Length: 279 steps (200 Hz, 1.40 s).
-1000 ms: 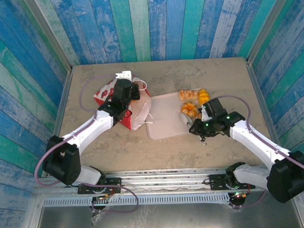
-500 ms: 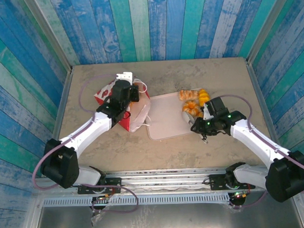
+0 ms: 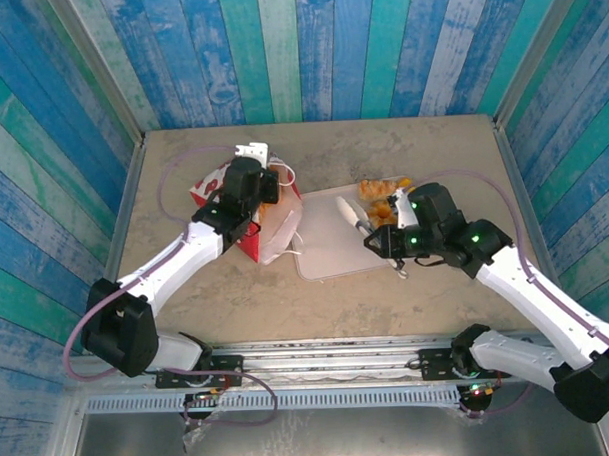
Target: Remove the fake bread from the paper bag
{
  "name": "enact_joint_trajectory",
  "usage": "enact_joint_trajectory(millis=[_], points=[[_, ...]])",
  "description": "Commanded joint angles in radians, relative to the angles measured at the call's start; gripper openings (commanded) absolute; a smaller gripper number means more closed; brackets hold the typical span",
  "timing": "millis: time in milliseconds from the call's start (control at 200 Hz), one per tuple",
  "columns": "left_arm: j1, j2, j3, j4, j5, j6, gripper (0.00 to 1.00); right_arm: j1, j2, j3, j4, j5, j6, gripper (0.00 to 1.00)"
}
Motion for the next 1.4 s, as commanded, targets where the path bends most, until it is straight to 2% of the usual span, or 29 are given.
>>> enact_joint_trajectory(millis=[0, 311, 621, 927, 1393], points=[[-0.001, -0.006, 0.036, 0.01, 0.0, 0.001, 0.01, 0.076, 0.016, 0.057, -0.018, 0.063, -0.016, 0.4], [0.0, 0.014, 0.044, 0.015, 0.015, -0.023, 0.01, 0.211, 0.164, 0.169, -0.016, 0.101, -0.045, 0.42], [-0.001, 0.025, 0.057, 0.006, 0.04, -0.038, 0.01, 0.236, 0.404, 0.333, -0.009, 0.12, -0.091, 0.45], [-0.001, 0.038, 0.063, -0.001, 0.057, -0.047, 0.01, 0.235, 0.625, 0.529, -0.053, 0.19, -0.096, 0.5], [-0.001, 0.04, 0.063, 0.007, 0.078, -0.041, 0.01, 0.227, 0.79, 0.679, -0.075, 0.27, -0.063, 0.54]])
